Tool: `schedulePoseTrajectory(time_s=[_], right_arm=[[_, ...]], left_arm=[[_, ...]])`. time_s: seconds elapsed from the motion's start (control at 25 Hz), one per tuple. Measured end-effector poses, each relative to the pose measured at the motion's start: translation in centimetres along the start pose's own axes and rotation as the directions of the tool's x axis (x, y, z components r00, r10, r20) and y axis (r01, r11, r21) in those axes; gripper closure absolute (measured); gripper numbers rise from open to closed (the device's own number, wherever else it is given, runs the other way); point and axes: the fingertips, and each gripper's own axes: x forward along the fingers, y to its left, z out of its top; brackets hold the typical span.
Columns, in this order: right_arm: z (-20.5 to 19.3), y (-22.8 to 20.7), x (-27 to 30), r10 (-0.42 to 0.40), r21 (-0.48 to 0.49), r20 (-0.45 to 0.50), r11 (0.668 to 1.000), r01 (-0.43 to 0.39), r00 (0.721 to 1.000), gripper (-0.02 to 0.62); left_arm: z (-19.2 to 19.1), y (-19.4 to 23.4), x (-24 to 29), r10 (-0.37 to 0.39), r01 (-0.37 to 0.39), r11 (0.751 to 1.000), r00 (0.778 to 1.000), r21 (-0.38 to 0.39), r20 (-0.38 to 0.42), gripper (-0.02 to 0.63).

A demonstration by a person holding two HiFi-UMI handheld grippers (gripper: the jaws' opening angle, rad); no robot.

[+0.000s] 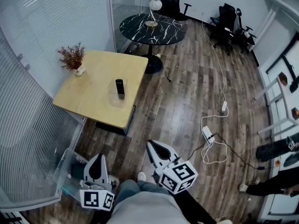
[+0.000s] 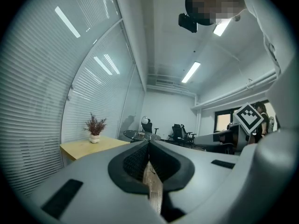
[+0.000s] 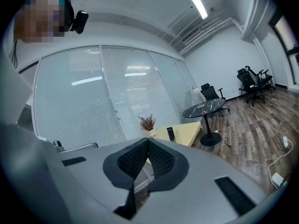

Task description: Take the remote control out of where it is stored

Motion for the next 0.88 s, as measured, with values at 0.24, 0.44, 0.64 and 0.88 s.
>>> schedulePoseTrajectory(time_s=[0.24,0.44,0.64,0.88], right_arm=[[0.0,-0.4,1.0,0.022,-0.006,-0.017,1.0,-0.022,1.0,0.592],[0.3,-1.0,1.8,0.025,-0.007,-0.02,1.0,-0.025,0.999,0.592],[0.6,-1.4,3.7,0.025,-0.007,-0.023,1.0,-0.025,0.999,0.592],[1.5,-1.5,6.1,0.013,0.002,-0.021,1.0,-0.013,1.0,0.592]], left_arm=[[-0.1,0.0,0.7,0.006,-0.006,1.0,1.0,0.006,-0.006,0.598],[-0.1,0.9,1.5,0.026,-0.026,1.0,1.0,0.004,-0.008,0.598],[0.1,1.9,3.3,0.018,-0.018,1.0,1.0,0.007,-0.008,0.598],[1.1,3.2,5.6,-0.007,0.007,1.0,1.0,0.017,-0.007,0.598]])
